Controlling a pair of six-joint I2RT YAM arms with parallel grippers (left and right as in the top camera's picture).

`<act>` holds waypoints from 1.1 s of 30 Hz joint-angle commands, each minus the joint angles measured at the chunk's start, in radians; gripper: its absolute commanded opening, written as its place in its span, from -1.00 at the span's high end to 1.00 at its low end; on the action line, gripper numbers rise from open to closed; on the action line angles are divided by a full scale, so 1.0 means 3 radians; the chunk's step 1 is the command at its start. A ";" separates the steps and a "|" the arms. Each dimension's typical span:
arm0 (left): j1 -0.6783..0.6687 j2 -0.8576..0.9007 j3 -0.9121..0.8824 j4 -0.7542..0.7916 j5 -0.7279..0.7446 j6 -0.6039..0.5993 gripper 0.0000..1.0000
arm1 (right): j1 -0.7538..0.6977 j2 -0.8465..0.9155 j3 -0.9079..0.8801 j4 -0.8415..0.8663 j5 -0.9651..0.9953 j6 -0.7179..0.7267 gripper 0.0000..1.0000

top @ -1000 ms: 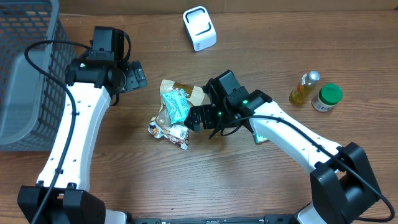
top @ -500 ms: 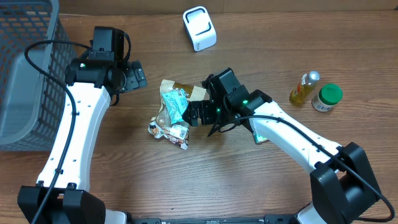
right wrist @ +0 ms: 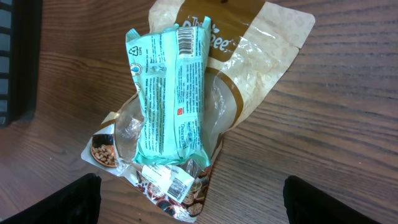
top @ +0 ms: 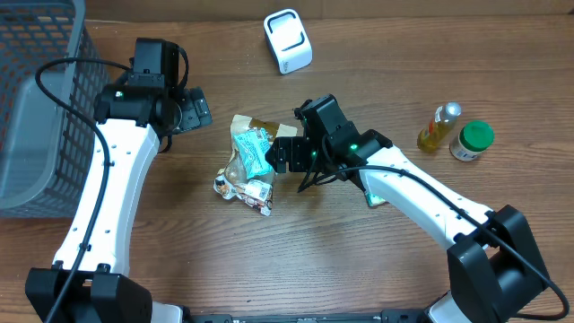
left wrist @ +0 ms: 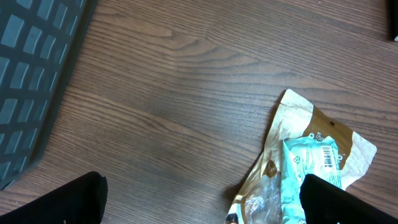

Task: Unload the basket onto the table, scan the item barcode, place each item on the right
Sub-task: 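Lower the right gripper and grasp the teal wet-wipe pack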

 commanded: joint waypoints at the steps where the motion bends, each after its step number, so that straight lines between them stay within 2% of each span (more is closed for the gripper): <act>1: -0.0009 -0.0004 0.0034 0.0000 -0.0009 0.0088 -0.99 | 0.0014 -0.0038 -0.0024 -0.0031 0.0057 0.0013 -0.80; 33: -0.0009 -0.0004 0.0034 0.0000 -0.0009 0.0089 -0.99 | 0.0014 0.0206 -0.0024 -0.0029 0.0043 0.0013 -0.81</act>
